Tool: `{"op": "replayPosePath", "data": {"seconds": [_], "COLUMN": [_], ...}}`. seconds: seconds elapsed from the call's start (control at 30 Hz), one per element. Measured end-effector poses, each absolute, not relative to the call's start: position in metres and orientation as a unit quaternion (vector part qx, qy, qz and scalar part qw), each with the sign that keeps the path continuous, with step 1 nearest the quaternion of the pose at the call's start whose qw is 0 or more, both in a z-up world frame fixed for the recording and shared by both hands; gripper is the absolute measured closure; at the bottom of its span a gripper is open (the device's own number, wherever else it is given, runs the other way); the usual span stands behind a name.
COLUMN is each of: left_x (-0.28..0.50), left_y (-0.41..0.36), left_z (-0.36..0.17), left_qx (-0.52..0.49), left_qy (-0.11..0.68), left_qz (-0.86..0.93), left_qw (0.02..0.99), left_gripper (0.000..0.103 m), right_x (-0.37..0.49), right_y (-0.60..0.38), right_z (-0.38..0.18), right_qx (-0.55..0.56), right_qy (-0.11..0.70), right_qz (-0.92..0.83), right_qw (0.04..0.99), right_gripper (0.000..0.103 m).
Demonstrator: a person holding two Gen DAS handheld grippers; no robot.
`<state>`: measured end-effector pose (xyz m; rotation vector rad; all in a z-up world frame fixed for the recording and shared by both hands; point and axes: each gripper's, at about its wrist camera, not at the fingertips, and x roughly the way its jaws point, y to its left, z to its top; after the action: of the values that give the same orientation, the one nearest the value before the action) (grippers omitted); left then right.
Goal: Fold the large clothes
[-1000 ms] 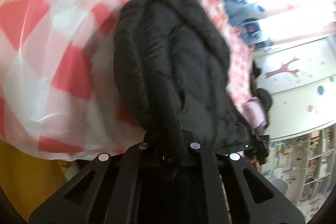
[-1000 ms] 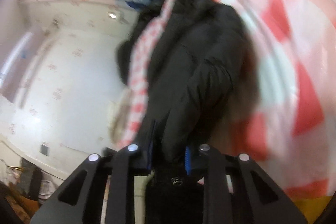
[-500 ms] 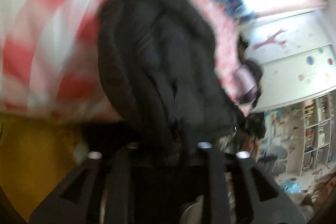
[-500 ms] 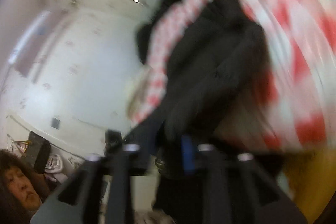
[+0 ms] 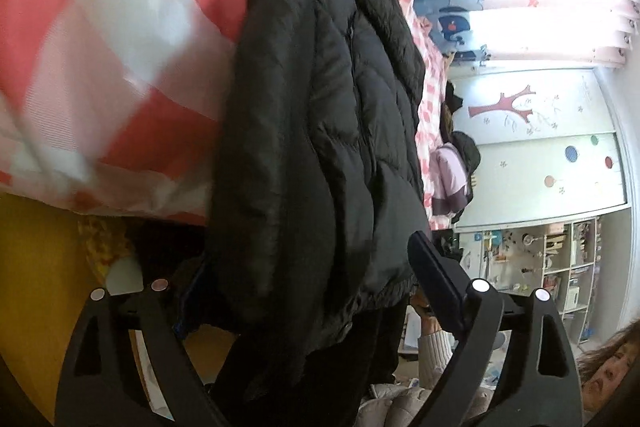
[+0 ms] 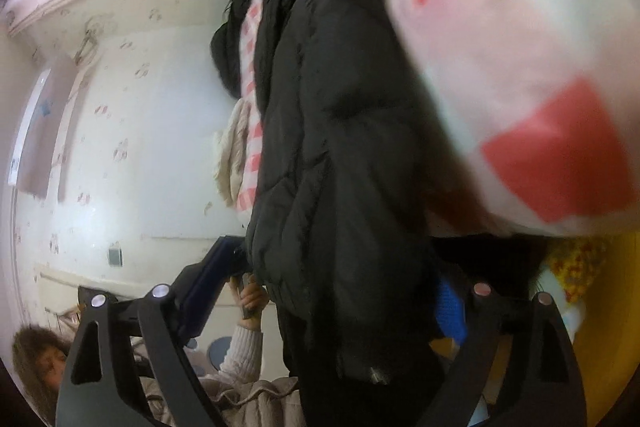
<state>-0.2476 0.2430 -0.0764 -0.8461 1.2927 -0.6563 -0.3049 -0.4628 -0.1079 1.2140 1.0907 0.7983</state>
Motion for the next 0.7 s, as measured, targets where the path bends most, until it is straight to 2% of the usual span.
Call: {"op": "replayPosePath", "data": {"seconds": [0.03,0.07,0.1,0.13,0.17,0.2,0.33,0.5,0.6,0.7], "left_x": [-0.249,-0.249,-0.249,-0.248,-0.247,-0.249,-0.256,-0.269,-0.281,-0.287], "left_y": [0.237,0.232,0.227,0.223,0.221,0.22,0.22,0.225,0.233,0.243], "left_z": [-0.075,-0.073,-0.072,-0.07,-0.067,-0.057,-0.009,0.04,0.046,0.025], "left_qx": [-0.372,-0.371,-0.369,-0.36,-0.353,-0.347,-0.347,-0.342,-0.346,-0.357], "left_qy": [0.57,0.566,0.566,0.57,0.57,0.558,0.512,0.478,0.48,0.501], "left_qz": [-0.287,-0.277,-0.27,-0.262,-0.256,-0.253,-0.266,-0.297,-0.303,-0.295], "left_qw": [0.674,0.682,0.686,0.691,0.696,0.71,0.739,0.752,0.747,0.731], "left_gripper": [0.018,0.026,0.052,0.066,0.084,0.091,0.097,0.097,0.097,0.097], "right_x": [-0.303,-0.302,-0.303,-0.304,-0.306,-0.307,-0.316,-0.327,-0.338,-0.35], "right_y": [-0.456,-0.454,-0.452,-0.452,-0.452,-0.452,-0.461,-0.465,-0.467,-0.47], "right_z": [-0.106,-0.104,-0.101,-0.099,-0.094,-0.089,-0.05,-0.008,0.003,-0.011], "right_qx": [0.52,0.516,0.516,0.518,0.519,0.518,0.528,0.525,0.531,0.545], "right_qy": [0.471,0.469,0.461,0.454,0.442,0.433,0.356,0.296,0.276,0.281], "right_qz": [0.35,0.348,0.347,0.349,0.351,0.352,0.383,0.422,0.432,0.419], "right_qw": [0.621,0.627,0.633,0.635,0.642,0.648,0.669,0.677,0.675,0.67], "right_gripper": [0.031,0.049,0.068,0.076,0.078,0.079,0.086,0.086,0.086,0.086]}}
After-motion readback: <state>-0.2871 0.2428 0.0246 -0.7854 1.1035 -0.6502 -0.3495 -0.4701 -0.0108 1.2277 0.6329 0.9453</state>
